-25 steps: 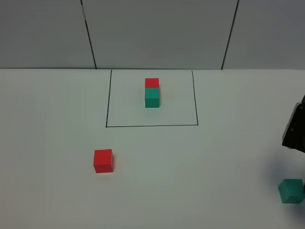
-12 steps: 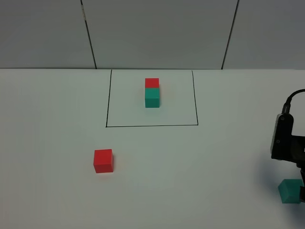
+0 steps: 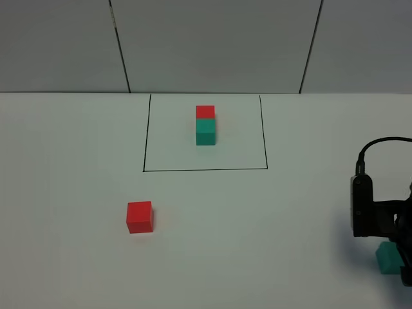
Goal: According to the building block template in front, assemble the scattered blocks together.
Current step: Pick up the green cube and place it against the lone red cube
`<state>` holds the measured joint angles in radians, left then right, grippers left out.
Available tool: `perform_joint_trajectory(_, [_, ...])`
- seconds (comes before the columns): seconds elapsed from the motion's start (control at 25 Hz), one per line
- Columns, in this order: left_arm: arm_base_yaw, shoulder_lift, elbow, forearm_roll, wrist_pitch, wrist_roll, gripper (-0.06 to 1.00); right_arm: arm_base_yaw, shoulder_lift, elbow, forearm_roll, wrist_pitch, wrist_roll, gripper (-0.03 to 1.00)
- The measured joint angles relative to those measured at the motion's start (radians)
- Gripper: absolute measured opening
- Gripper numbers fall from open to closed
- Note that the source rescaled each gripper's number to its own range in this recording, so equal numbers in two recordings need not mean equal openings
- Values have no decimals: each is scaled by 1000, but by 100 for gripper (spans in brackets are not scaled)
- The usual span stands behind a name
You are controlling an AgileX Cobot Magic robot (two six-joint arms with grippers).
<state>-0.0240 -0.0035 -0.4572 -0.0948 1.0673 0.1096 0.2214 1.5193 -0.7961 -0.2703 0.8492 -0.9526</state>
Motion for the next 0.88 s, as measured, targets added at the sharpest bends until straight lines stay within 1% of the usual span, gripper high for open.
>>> perform_joint_trajectory(0.16, [0,0,0,0,0,0,78,0,33,0,-15,-60,-1,78])
perform_joint_trajectory(0.36, [0,0,0,0,0,0,78,0,88,-1,-45,-77,-1,78])
perform_joint_trajectory(0.44, [0,0,0,0,0,0,78,-3,105,-1,-64,-100,-1,78])
perform_joint_trajectory(0.64, [0,0,0,0,0,0,78,-55,145,-9,-89,-138,-7,78])
perform_joint_trajectory(0.88, [0,0,0,0,0,0,78,-98,179,-10,-85,-171,-69,78])
